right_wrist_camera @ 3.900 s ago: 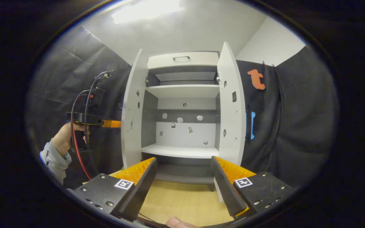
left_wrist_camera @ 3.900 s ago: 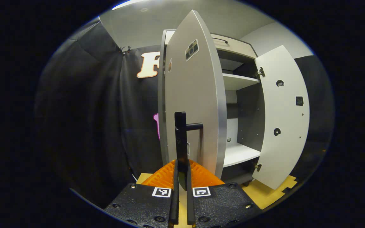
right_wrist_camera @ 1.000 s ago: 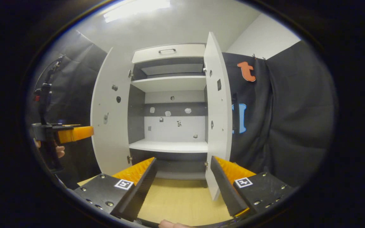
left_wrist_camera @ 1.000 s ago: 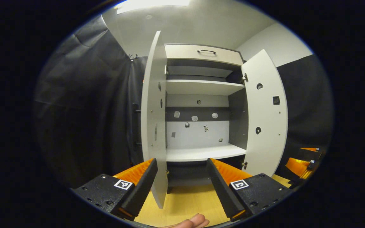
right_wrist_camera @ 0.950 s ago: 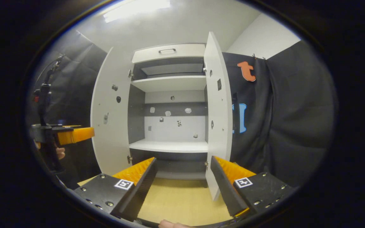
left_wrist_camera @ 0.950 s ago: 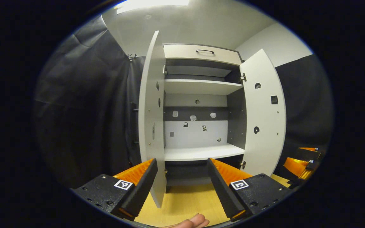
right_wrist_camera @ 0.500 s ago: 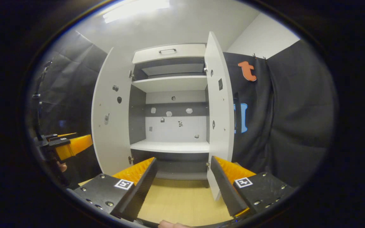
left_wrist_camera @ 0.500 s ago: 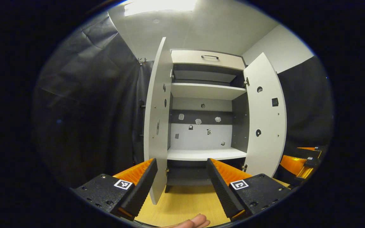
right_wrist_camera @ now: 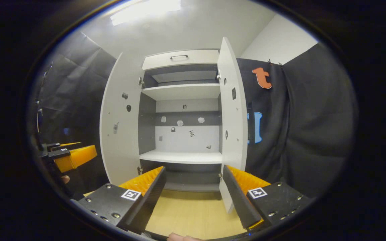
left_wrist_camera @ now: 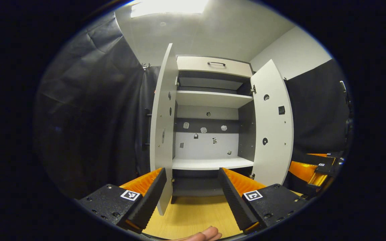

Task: Open the right door of the double-door shoe cabinet with the right hand, and open the left door with the left hand.

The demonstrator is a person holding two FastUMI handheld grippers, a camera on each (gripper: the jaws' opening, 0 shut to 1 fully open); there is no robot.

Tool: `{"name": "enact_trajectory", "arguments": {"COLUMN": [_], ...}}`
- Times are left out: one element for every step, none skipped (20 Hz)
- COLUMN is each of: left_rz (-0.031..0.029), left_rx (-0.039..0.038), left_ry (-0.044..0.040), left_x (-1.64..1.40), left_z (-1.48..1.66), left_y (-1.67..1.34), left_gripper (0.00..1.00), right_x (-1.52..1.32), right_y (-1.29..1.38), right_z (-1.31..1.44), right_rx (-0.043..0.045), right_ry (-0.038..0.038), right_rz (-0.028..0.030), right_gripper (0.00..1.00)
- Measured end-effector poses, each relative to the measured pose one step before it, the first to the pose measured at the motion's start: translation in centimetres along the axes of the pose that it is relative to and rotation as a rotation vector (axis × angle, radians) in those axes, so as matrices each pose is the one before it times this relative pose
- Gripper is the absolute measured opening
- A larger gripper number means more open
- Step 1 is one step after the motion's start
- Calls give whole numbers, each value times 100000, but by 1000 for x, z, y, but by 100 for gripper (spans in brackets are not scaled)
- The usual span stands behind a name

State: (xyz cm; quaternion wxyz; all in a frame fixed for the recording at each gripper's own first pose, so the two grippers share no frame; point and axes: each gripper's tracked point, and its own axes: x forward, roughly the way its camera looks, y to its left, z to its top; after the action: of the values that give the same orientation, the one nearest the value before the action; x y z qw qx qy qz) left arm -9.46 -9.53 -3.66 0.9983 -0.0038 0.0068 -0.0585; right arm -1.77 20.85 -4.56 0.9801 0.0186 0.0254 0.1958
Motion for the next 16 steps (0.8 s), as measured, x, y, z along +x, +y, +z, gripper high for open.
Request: {"name": "enact_trajectory", "arguments": {"left_rz": [736,309,68,-44,-141,-144,-235,-91,19,-69,-480,-678,-397,232,658,679], "left_rx": [-236,-5,-130,-127,95,217,244,274,346,20,-116,-309,-214,245,426,412], "left_ry": [372,496,540,346,291,201,-102,4,296,23,343,119,-89,-224,-218,-88], "left_x": [233,158,55,121,131,52,42,28,54,8,0,-96,-8,32,57,68], "left_z": [-153,-104,-221,-23,-68,7,20,90,-76,0,-84,-59,71,137,93,154], "left_y": [234,97,30,-21,-7,-68,-124,-43,-39,-36,-162,-164,-65,38,128,38], "left_gripper": [96,96,96,96,93,96,93,93,96,96,96,96,94,96,96,96], "right_x": [-30,32,108,12,25,85,40,-21,5,-42,-1,37,63,-30,-152,-176], "right_y": [147,86,42,64,17,34,13,-7,-93,-98,-85,-54,7,22,38,81], "right_z": [-81,-88,-96,7,-4,139,106,248,196,239,240,311,259,303,312,296], "right_rx": [-372,-388,-374,-368,-344,-283,-176,-99,201,145,32,11,-45,-91,-71,-218], "right_ry": [233,284,315,197,155,-19,18,-201,-266,-210,-83,-30,-114,-212,-326,-322], "right_rz": [365,167,-11,37,139,297,151,77,-280,-290,-222,-238,-20,204,318,428], "right_gripper": [97,97,100,97,97,100,97,97,97,97,97,97,100,97,97,100]}}
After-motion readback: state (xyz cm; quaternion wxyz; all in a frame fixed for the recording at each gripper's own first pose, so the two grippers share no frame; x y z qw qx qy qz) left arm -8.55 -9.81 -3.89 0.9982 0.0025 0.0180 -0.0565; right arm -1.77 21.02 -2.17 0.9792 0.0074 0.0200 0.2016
